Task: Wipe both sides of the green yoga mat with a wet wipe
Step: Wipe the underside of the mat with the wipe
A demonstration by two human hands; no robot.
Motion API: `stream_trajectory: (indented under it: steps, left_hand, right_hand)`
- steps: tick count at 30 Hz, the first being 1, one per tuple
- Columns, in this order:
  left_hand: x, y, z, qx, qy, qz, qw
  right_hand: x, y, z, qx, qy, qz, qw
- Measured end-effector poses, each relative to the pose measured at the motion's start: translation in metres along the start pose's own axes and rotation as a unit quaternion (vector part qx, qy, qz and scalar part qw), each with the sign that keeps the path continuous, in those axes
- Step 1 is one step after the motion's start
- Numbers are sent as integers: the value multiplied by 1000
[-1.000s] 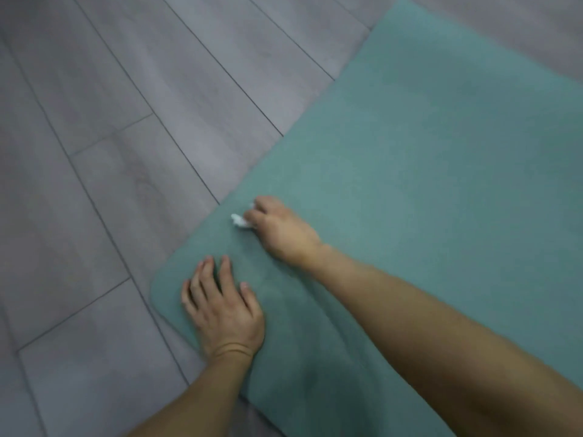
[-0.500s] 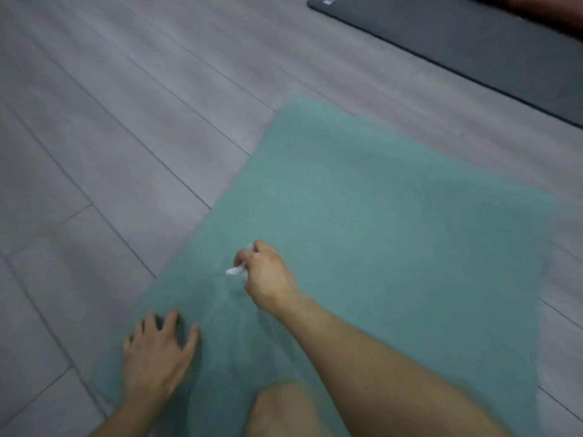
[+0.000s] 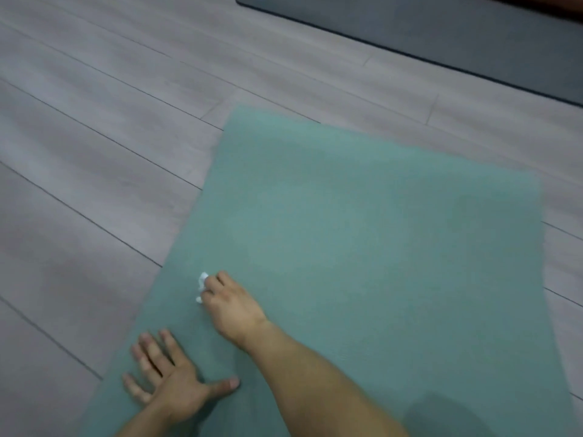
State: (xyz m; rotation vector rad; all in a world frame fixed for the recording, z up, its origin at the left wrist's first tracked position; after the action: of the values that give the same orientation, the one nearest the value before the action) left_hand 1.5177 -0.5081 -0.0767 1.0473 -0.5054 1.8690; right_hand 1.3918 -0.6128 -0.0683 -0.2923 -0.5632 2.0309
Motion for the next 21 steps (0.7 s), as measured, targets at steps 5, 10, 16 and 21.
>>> stream_trajectory:
  steps: [5, 10, 16, 21]
  left_hand:
    - [10, 2, 2, -8, -11, -22, 1000]
    - [13, 4, 3, -30, -16, -21, 999]
    - [15, 5, 5, -14, 1, -48, 999]
    - [14, 5, 5, -12, 6, -43, 999]
  right_hand:
    - [-25, 11, 4, -57, 128, -108, 984]
    - [-23, -45, -25, -12, -15, 219, 976]
    - [-68, 14, 11, -9, 181, -33, 983]
    - [-45, -18, -8, 1, 79, 129, 988]
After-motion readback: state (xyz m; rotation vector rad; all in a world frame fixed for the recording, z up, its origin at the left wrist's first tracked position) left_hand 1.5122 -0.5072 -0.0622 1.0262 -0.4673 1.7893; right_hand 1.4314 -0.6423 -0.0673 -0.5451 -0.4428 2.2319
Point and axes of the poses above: each hand's wrist, its own x-axis away from the middle knuckle, its own z-axis out of the back of the hand, y = z × x, the point moved 4 cm from there along -x, towards the middle knuckle, and after that the axes turned 3 degrees about -z, right-handed, at the moved point
